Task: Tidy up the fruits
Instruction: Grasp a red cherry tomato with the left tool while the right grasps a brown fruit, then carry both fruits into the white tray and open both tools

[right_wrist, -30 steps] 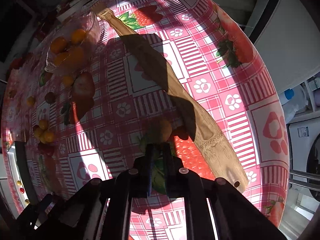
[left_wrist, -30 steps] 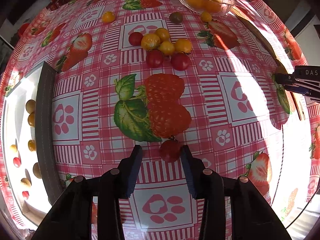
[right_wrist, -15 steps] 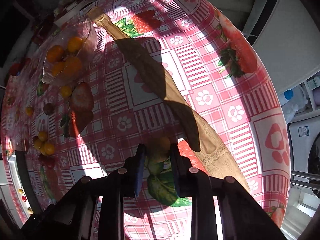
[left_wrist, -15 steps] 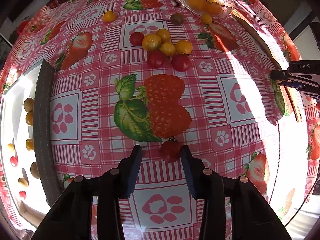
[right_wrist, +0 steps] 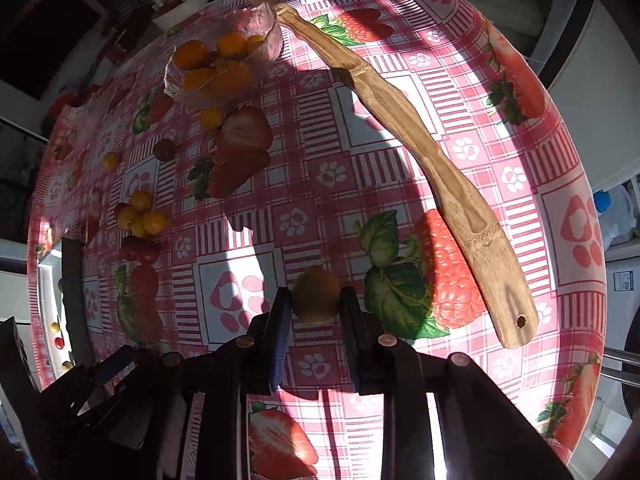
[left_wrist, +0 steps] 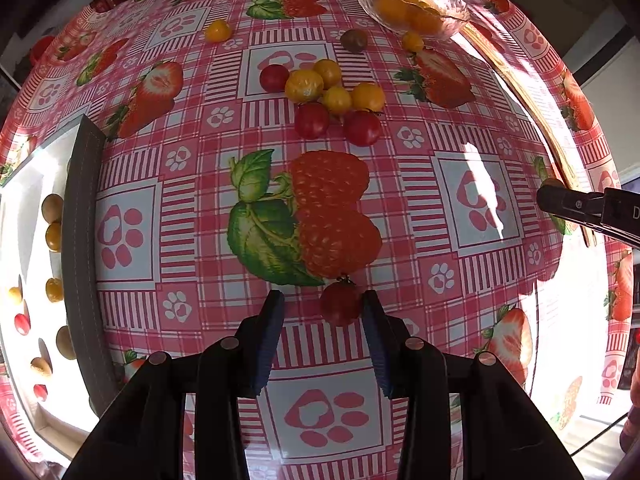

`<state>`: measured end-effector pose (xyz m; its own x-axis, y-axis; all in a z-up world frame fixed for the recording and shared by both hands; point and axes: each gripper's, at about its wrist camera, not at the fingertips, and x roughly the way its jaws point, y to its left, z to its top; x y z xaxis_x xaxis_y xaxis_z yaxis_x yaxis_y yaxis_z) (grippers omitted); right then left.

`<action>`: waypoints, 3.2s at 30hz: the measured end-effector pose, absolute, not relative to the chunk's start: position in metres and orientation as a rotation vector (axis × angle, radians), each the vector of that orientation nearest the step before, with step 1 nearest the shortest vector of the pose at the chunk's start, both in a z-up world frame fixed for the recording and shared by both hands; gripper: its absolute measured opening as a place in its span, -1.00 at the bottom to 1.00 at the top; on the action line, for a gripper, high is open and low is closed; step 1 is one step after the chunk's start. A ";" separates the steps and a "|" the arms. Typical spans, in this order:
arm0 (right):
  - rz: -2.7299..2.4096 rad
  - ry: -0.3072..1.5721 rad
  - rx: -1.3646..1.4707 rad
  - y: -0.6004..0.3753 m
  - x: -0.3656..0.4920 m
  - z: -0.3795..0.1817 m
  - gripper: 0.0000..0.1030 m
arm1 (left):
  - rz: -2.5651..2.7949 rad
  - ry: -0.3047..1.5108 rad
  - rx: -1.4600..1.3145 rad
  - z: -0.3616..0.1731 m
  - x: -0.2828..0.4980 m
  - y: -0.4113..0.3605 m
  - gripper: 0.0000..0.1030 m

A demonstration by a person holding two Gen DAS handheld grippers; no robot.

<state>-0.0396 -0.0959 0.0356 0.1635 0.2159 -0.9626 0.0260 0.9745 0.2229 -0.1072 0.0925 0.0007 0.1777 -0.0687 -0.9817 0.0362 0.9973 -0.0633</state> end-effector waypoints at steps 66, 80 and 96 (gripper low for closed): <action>0.741 1.497 -0.384 0.325 -0.100 0.016 -0.45 | 0.344 1.344 -0.304 0.007 -0.234 0.361 -0.57; 0.762 1.503 -0.402 0.334 -0.111 0.023 0.05 | 0.361 1.381 -0.266 0.006 -0.232 0.362 0.54; 0.683 1.472 -0.392 0.249 -0.139 0.081 1.00 | 0.337 1.346 -0.229 0.044 -0.232 0.348 1.00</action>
